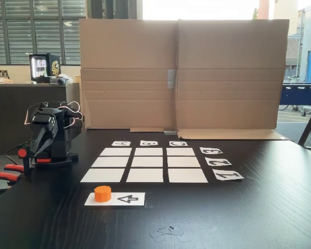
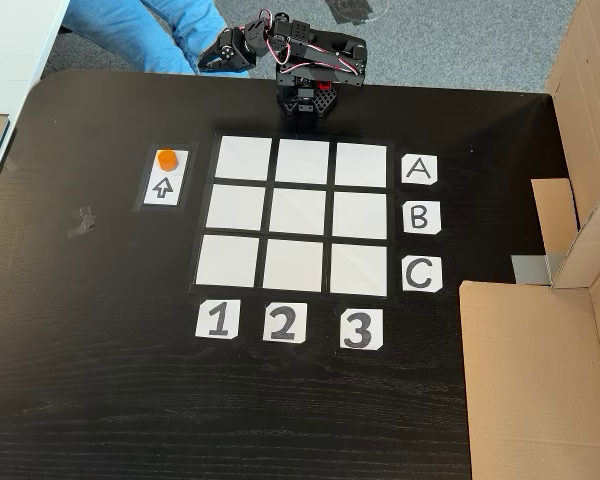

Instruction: Pick up the round, orange token and place it in the grid on square B2.

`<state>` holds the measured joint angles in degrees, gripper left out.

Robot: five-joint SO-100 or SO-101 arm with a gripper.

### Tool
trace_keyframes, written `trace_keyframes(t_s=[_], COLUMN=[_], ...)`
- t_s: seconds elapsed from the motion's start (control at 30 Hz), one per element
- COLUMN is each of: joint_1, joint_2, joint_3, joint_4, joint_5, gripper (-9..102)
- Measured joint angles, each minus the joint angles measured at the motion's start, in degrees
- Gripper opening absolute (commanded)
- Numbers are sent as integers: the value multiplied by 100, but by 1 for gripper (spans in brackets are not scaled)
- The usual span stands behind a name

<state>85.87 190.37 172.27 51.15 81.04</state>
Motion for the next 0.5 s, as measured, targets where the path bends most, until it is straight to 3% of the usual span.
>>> trace_keyframes(t_s=[0.5], joint_1=[378], joint_2=[26], joint_3=[0], joint_4=[0], joint_5=[519], gripper=[-1])
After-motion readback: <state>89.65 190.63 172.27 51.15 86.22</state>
